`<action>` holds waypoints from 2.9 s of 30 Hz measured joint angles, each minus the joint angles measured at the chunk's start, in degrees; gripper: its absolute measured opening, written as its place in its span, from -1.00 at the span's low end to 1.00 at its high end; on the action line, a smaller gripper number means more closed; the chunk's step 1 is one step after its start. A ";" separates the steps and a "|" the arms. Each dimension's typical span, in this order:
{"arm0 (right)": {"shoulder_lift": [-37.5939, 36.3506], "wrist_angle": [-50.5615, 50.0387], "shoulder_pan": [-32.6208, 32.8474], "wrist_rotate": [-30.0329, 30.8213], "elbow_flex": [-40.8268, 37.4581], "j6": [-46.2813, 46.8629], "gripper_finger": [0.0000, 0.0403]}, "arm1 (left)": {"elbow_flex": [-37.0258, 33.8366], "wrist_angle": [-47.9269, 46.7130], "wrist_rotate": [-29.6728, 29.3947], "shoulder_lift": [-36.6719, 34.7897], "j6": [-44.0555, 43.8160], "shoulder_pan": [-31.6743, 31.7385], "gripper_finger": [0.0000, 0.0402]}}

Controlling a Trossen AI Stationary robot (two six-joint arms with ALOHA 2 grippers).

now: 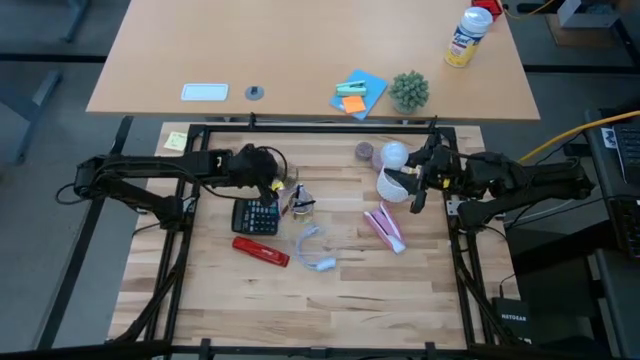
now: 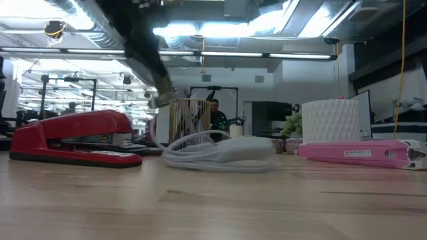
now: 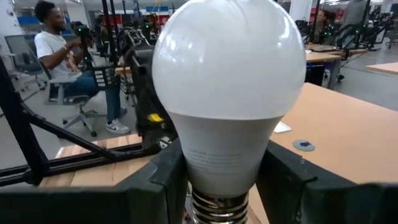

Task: Screw lightbulb
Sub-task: Insert the white lightbulb into the gold lamp

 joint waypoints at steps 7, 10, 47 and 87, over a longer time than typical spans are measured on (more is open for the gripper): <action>-0.52 0.26 0.02 -1.86 0.00 -1.01 -0.21 | 5.86 0.01 -0.02 0.00 -1.10 -6.59 -0.97; -0.50 0.38 -0.01 -2.66 0.00 -1.03 -0.21 | 6.15 3.99 -0.07 -0.02 -2.82 -9.63 -0.97; 0.34 -1.56 0.02 -12.23 -0.02 -2.53 -0.21 | 6.15 31.31 -3.06 29.64 -16.04 -23.83 -0.97; 1.64 -1.45 0.02 -21.74 -0.22 -2.53 -0.21 | 6.17 18.77 0.42 29.59 -11.90 -18.80 -0.89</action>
